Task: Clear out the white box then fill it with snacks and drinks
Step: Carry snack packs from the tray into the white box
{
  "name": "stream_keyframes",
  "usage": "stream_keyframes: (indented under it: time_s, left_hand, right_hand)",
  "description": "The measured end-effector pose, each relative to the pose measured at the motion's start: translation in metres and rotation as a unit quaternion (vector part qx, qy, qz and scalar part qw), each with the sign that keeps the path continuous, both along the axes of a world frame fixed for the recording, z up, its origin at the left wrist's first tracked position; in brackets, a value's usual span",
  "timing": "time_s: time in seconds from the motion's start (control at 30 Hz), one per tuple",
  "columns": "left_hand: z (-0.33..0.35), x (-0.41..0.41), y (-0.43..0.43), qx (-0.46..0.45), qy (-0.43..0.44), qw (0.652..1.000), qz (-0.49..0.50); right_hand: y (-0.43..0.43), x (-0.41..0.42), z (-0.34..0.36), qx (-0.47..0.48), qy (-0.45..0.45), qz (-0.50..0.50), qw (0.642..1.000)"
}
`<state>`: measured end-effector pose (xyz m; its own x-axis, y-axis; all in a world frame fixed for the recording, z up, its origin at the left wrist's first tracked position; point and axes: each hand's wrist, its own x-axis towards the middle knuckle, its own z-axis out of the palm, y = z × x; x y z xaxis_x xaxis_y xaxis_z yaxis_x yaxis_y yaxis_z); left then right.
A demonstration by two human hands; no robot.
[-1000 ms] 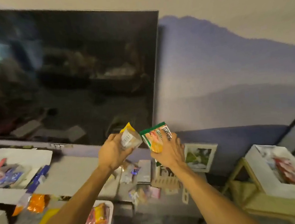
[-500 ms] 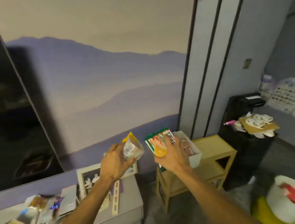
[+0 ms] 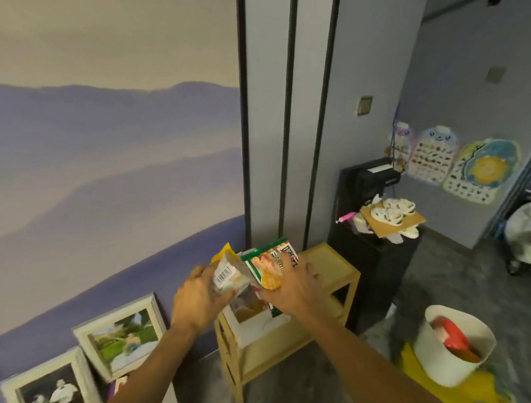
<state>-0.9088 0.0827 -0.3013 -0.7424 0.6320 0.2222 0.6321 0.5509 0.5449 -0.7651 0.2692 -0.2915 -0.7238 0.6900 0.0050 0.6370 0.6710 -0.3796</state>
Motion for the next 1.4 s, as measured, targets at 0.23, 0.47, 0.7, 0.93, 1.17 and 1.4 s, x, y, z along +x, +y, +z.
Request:
stream_keyframes:
  time_s: [0.23,0.47,0.7,0.93,1.17,1.4]
  left_hand:
    - [-0.024,-0.07,0.078,-0.013,-0.045,0.998,0.034]
    - [-0.067,-0.124,0.127,-0.042,-0.094,0.992,0.076]
    - [-0.131,-0.15,0.171,-0.036,-0.147,0.977,0.152]
    - [-0.194,-0.141,0.202,-0.096,-0.172,0.962,0.189]
    - [-0.243,-0.142,0.199,-0.168,-0.137,0.957,0.191]
    - [-0.27,-0.145,0.201,-0.226,-0.077,0.96,0.148]
  right_hand:
    - [0.078,-0.079,-0.028,-0.009,-0.004,-0.021,1.0]
    - [0.148,-0.158,-0.074,-0.01,-0.073,0.034,0.997]
    - [0.196,-0.23,-0.114,-0.037,-0.089,0.086,0.992]
    - [0.207,-0.282,-0.187,-0.044,-0.133,0.171,0.975]
    - [0.191,-0.289,-0.251,-0.088,-0.154,0.14,0.974]
    - [0.191,-0.279,-0.245,-0.069,-0.156,0.135,0.976]
